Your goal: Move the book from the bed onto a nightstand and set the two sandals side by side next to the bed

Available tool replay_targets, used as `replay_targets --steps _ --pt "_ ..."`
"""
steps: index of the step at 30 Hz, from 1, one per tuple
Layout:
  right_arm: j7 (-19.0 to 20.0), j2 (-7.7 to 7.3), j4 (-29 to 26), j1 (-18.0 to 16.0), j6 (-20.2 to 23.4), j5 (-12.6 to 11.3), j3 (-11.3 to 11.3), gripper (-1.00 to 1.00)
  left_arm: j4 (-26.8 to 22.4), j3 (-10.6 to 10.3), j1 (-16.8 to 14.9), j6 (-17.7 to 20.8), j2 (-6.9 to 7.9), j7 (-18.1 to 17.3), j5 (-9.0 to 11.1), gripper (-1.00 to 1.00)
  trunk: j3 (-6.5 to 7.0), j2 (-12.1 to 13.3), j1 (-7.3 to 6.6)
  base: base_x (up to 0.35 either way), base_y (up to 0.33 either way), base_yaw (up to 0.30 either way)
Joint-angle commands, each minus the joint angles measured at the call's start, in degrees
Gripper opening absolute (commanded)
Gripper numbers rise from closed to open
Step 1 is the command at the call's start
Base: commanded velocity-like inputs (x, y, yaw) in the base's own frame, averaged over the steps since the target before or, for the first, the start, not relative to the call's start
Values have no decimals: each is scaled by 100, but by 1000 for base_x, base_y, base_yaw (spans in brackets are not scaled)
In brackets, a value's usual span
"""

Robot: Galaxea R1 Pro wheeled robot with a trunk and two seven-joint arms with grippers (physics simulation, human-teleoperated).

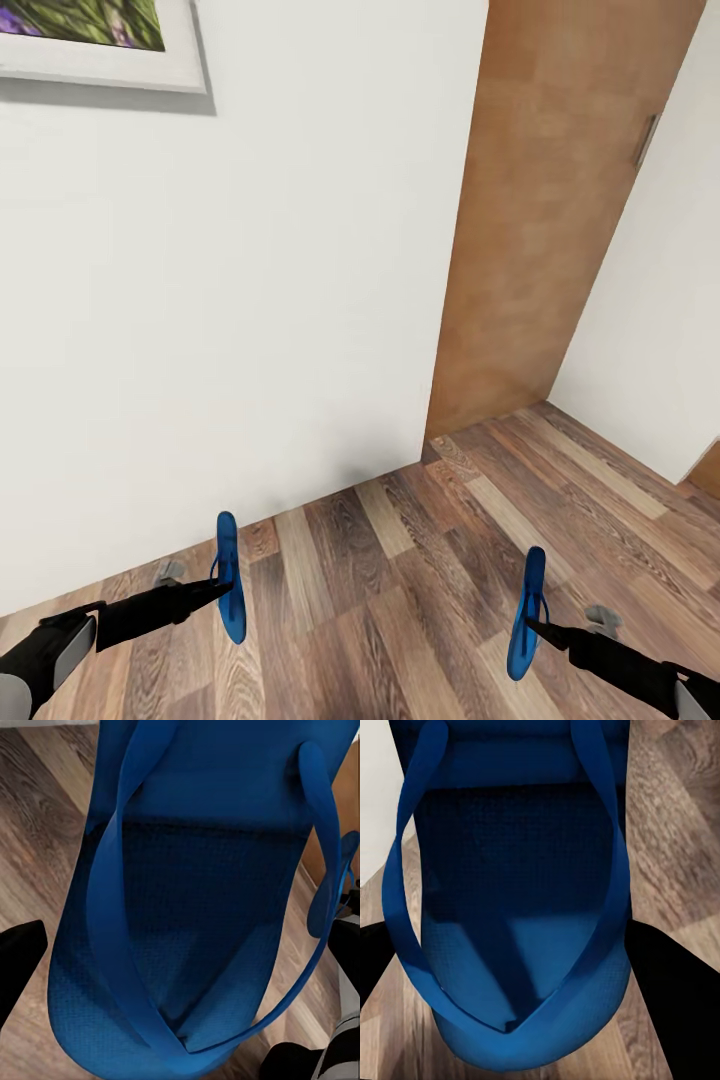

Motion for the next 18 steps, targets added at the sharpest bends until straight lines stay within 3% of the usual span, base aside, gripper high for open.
replay_targets --steps 1,18 --pt "20 0 2 -2 64 -38 -4 -100 0 -14 -2 61 1 -19 27 -100 18 0 -3 0 0 0" --pt "20 0 2 -2 64 -35 -4 -100 0 -14 -2 61 -1 -10 27 -100 394 22 -47 0 0 0"
